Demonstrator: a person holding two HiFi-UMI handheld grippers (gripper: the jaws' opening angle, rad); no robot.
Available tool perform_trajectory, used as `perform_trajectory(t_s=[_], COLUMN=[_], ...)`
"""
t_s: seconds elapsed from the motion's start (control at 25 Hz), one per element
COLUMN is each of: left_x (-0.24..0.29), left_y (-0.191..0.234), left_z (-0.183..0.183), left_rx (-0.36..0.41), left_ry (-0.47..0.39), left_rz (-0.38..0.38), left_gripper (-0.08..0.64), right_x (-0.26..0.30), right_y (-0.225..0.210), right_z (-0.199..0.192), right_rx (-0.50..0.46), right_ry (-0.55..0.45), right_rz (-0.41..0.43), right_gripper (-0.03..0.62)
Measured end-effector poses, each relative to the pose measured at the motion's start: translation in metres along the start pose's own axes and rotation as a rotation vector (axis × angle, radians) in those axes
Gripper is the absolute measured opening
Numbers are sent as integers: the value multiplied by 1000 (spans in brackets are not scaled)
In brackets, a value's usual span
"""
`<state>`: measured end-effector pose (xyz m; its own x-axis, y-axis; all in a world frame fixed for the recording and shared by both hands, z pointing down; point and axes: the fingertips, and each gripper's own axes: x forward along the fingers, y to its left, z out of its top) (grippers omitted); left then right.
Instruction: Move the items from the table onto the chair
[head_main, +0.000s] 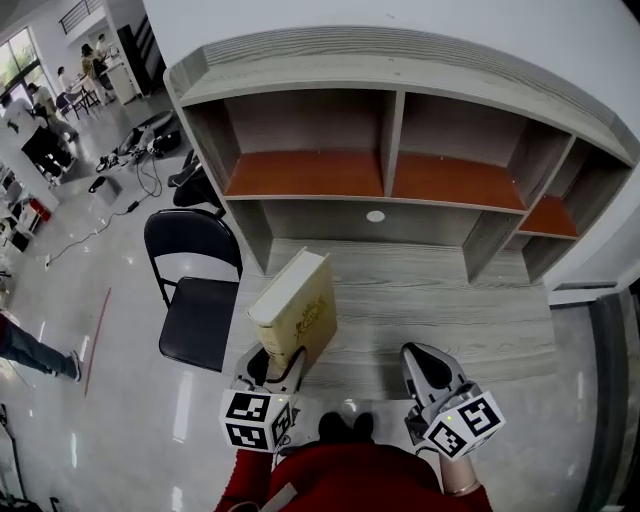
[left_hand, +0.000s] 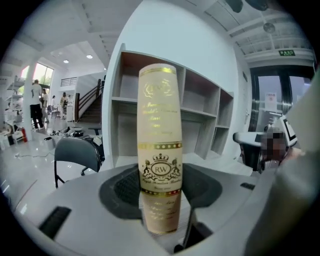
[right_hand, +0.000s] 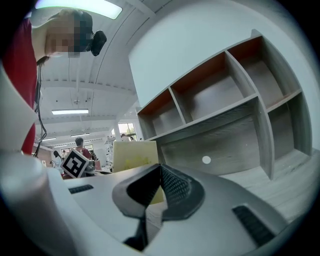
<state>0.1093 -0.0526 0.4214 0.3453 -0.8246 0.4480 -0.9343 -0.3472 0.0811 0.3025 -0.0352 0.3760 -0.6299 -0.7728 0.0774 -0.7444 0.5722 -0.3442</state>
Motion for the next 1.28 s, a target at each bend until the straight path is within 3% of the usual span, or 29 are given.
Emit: perform_trajectory(t_s=[0.2, 0.4, 0.64, 0.76, 0.88, 1.08, 1.28], left_x=[-21, -74, -151, -185, -209, -219, -216], left_y=[15, 50, 124, 166, 210, 274, 339], left_z=[11, 6, -5, -21, -39, -70, -86], left_rx=[-22, -54, -113, -151, -169, -217, -223], left_ry=[-55, -51, -88, -89, -87, -50, -13], left_rz=[85, 237, 442, 502, 517, 433, 410], left_gripper=[224, 219, 219, 221, 220, 221, 221], right_x=[9, 44, 86, 109, 142, 203, 254], right_y=[10, 48, 126, 168, 208, 272, 321], right_z=[-2, -13, -28, -42, -59, -85, -105], right_rx=[-35, -28, -37, -54, -61, -41, -82], right_ry=[23, 67, 132, 162, 175, 162, 182], right_rz=[68, 253, 436, 495, 511, 467, 464], right_gripper=[14, 14, 14, 14, 14, 14, 14])
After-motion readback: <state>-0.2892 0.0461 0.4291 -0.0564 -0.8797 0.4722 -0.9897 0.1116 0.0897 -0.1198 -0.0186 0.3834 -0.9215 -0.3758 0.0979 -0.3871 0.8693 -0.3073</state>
